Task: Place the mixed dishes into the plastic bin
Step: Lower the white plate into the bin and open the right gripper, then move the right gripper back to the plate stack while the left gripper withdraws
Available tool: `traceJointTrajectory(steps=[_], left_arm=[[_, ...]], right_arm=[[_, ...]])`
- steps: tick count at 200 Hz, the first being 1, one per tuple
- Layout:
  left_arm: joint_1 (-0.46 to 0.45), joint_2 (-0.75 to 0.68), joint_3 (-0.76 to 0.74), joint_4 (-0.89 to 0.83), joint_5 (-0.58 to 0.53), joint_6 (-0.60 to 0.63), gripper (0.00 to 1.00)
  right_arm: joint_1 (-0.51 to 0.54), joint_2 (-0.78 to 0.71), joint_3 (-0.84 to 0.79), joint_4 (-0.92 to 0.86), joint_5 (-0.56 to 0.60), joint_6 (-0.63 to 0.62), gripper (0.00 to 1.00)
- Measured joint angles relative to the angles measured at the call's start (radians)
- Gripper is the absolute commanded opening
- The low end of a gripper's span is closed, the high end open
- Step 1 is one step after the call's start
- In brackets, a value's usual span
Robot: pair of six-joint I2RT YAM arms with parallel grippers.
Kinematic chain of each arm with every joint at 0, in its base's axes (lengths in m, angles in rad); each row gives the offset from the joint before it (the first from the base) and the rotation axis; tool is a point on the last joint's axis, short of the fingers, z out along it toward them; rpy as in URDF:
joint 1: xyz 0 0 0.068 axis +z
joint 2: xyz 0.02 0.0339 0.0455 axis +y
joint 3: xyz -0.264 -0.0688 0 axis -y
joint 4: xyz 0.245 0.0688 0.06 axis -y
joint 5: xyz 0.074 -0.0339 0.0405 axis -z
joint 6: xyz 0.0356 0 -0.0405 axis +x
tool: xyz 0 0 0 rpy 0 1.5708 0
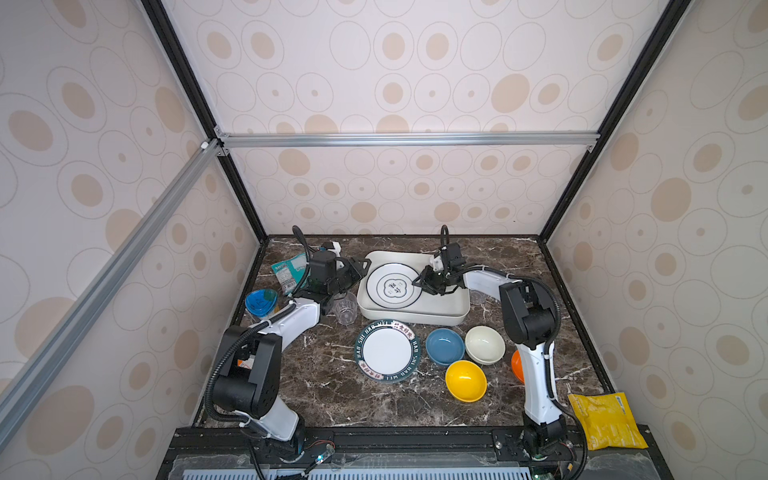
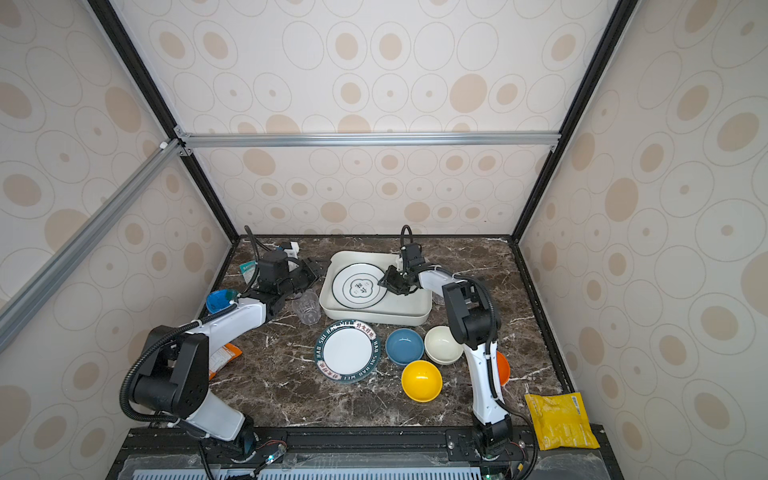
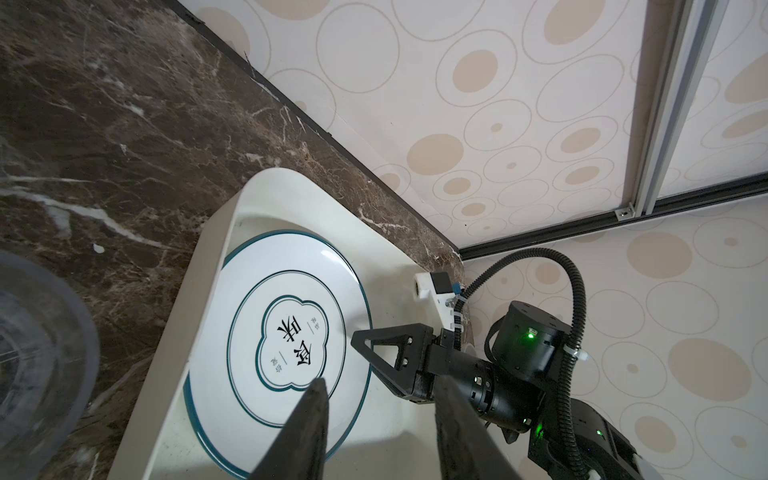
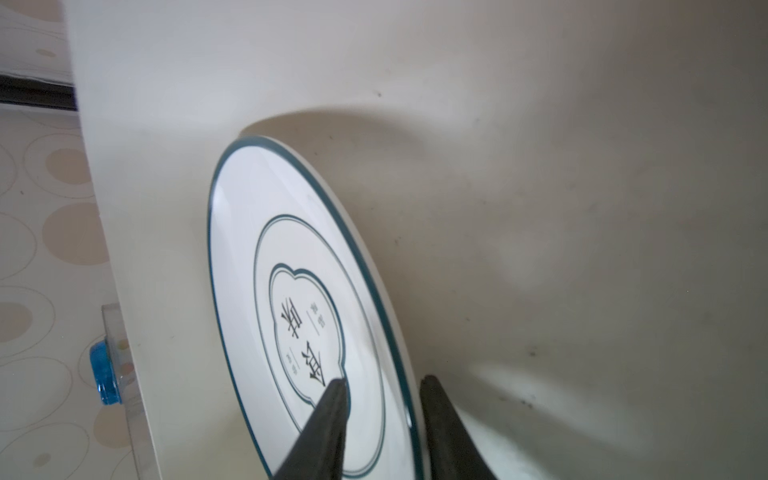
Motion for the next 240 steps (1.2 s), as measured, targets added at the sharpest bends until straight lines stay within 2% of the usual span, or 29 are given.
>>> traceJointTrajectory(steps=[32,78,150,193,240], left_arm=[[0.000,0.000,-0.002,-0.001,0.000,0.000,0.42],[0.000,-0.020,-0.006,-0.023,-0.005,0.010,0.43],[0.000,-0.216,-0.041,-0.139,-0.032,0.088,0.43],[-0.009,-0.320,-0.101,-0.258,-0.036,0.150,0.38],[-0.029,-0.449,-0.175,-0.385,-0.038,0.212,0.35]], right_arm=[[0.000,-0.001,0.013,-0.044,0.021,-0.019,0.40],[0.000,-0.047,-0.010,-0.087,0.075,-0.048,0.41],[0.012,-0.378,-0.183,-0.140,0.172,-0.141,0.36],[0.087,-0.557,-0.289,-0.170,0.182,-0.204,0.30],[0.181,-0.641,-0.391,-0.233,0.207,-0.245,0.30]])
